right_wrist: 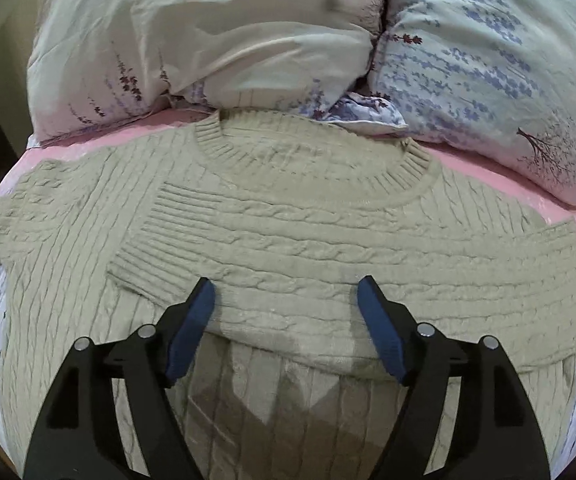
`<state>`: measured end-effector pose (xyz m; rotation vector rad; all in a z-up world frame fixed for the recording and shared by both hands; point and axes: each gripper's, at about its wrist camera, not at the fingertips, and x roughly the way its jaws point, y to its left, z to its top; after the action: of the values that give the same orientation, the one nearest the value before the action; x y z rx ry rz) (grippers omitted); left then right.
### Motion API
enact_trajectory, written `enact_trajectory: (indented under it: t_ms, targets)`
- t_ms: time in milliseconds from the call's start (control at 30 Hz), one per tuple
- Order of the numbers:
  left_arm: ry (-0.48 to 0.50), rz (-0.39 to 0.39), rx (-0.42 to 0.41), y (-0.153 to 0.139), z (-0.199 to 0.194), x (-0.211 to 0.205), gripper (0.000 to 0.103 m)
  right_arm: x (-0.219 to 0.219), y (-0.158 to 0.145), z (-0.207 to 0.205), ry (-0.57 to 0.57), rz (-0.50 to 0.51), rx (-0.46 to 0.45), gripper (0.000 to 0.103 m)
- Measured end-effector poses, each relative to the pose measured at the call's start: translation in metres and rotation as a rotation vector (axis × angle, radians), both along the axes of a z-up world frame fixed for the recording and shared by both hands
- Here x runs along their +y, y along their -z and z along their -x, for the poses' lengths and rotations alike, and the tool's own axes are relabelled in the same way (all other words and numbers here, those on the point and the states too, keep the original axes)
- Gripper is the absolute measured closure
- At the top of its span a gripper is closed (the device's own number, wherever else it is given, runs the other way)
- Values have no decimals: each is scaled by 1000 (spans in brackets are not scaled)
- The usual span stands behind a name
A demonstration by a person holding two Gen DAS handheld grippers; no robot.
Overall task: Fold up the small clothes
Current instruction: 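Lay the sleeve across the sweater body with the left tool and release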
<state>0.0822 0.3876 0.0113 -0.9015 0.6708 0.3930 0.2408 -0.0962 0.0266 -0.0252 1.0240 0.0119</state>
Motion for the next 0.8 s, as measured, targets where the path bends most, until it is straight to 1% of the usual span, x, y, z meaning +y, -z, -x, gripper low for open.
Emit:
enact_trajectory:
  t_ms: [133, 267, 367, 433, 500, 567, 600, 633, 667, 700, 733, 767, 800]
  targets:
    - [-32, 45, -19, 10, -2, 13, 29, 0, 0, 1, 28, 17, 2, 25]
    - [-51, 49, -38, 13, -9, 18, 29, -1, 2, 1, 29, 9, 0, 24]
    - [-89, 82, -56, 15, -12, 28, 36, -1, 3, 0, 28, 7, -1, 23]
    - [-115, 112, -70, 18, -11, 35, 43, -1, 3, 1, 27, 7, -3, 23]
    - [-141, 140, -85, 22, -12, 44, 48, -1, 4, 1, 26, 6, -4, 23]
    - [-154, 159, -96, 24, -14, 50, 50, -1, 4, 1, 25, 6, -6, 23]
    - [-154, 164, -96, 24, -15, 51, 53, 0, 4, 1, 27, 6, -7, 22]
    - [-152, 169, -92, 25, -18, 52, 57, 0, 4, 2, 27, 5, -8, 22]
    - [-152, 176, -92, 26, -20, 53, 59, 0, 4, 2, 26, 4, -9, 22]
    - [-153, 189, -94, 28, -23, 55, 66, 1, 5, 2, 26, 4, -9, 22]
    - [-158, 198, -90, 30, -26, 57, 76, 1, 5, 2, 24, 3, -9, 22]
    - [-161, 202, -86, 31, -29, 59, 81, 1, 5, 2, 24, 2, -9, 22]
    - [-163, 200, -83, 32, -31, 60, 91, 1, 5, 2, 21, -1, -8, 22]
